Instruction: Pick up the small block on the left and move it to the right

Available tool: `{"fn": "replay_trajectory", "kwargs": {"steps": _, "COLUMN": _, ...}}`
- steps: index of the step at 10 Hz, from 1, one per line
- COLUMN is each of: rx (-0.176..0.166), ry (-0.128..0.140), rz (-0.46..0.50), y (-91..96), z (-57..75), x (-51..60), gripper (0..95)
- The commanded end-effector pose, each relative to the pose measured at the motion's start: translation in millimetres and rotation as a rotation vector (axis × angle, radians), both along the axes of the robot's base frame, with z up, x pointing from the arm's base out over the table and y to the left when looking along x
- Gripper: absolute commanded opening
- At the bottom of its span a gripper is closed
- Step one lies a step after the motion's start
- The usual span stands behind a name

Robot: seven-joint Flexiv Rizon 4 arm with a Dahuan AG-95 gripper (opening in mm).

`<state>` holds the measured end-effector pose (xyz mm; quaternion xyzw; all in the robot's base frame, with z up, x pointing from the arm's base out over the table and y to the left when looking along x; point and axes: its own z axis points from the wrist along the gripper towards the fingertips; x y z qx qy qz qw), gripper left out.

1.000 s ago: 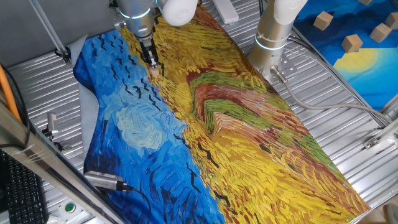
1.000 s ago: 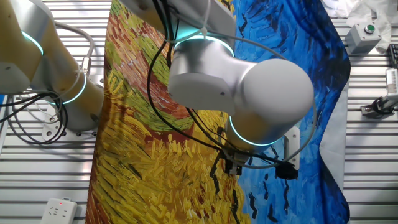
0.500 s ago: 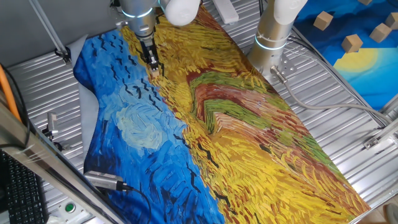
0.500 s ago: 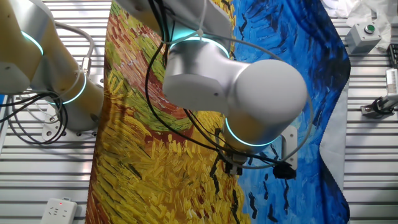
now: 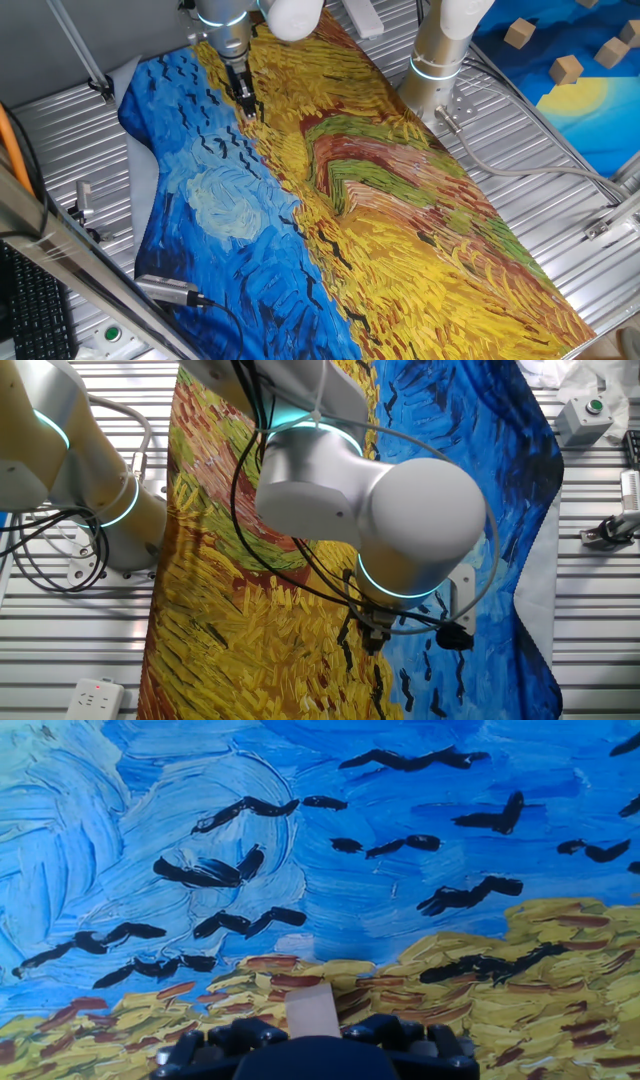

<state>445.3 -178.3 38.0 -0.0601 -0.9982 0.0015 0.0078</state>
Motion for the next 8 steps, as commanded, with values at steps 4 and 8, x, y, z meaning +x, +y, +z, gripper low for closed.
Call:
{"fn": "replay_trajectory", "kwargs": {"steps": 4, "rx": -0.004, "ry": -0.008, "rz": -0.005, "y": -0.1, "z": -11.6, "x": -1.4, "gripper": 76.0}}
{"fn": "replay_trajectory", "kwargs": {"steps": 8, "rx": -0.007, "ry": -0.006, "rz": -0.011, "y": 0.0, "z": -14.4, "x": -1.8, "gripper": 19.0}}
